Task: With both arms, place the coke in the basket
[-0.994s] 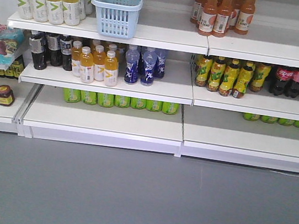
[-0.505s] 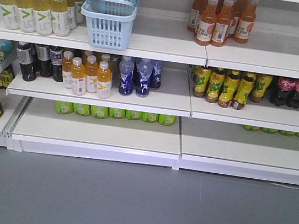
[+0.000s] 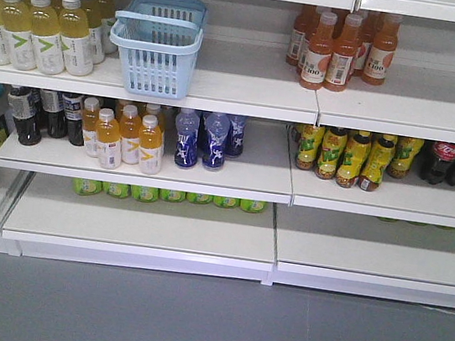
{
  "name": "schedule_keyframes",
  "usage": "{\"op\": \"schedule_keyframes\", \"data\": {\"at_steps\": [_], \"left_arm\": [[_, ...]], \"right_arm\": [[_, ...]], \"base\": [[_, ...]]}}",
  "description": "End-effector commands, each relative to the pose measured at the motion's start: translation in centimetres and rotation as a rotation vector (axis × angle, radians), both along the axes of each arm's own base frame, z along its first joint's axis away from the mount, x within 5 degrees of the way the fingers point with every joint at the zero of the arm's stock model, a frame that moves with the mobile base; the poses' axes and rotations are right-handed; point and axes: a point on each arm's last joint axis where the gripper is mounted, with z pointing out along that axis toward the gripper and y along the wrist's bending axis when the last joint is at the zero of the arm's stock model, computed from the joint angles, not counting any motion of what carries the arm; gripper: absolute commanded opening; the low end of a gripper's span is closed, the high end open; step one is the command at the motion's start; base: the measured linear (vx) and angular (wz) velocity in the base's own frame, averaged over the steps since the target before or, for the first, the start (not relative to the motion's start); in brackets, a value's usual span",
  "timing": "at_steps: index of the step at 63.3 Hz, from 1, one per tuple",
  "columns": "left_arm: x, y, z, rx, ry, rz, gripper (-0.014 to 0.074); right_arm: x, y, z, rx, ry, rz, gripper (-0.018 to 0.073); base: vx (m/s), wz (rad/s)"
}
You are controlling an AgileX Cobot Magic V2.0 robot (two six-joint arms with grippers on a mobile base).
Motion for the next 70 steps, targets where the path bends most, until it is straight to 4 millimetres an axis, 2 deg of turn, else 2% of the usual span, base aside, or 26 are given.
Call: {"op": "schedule_keyframes", "data": {"at_steps": [1,70], "left_arm": [[-0.09,-0.1,0.78,-0.018,-0.089,-0.009,-0.0006],[-0.09,-0.1,0.78,-0.018,-0.089,-0.009,-0.0006]], "right_arm": [[-0.03,-0.03,0.39,-0.011,-0.08,-0.003,-0.0005],[-0.03,-0.03,0.39,-0.011,-0.08,-0.003,-0.0005]], "base": [[0.21,0.02],[0.21,0.04]]}}
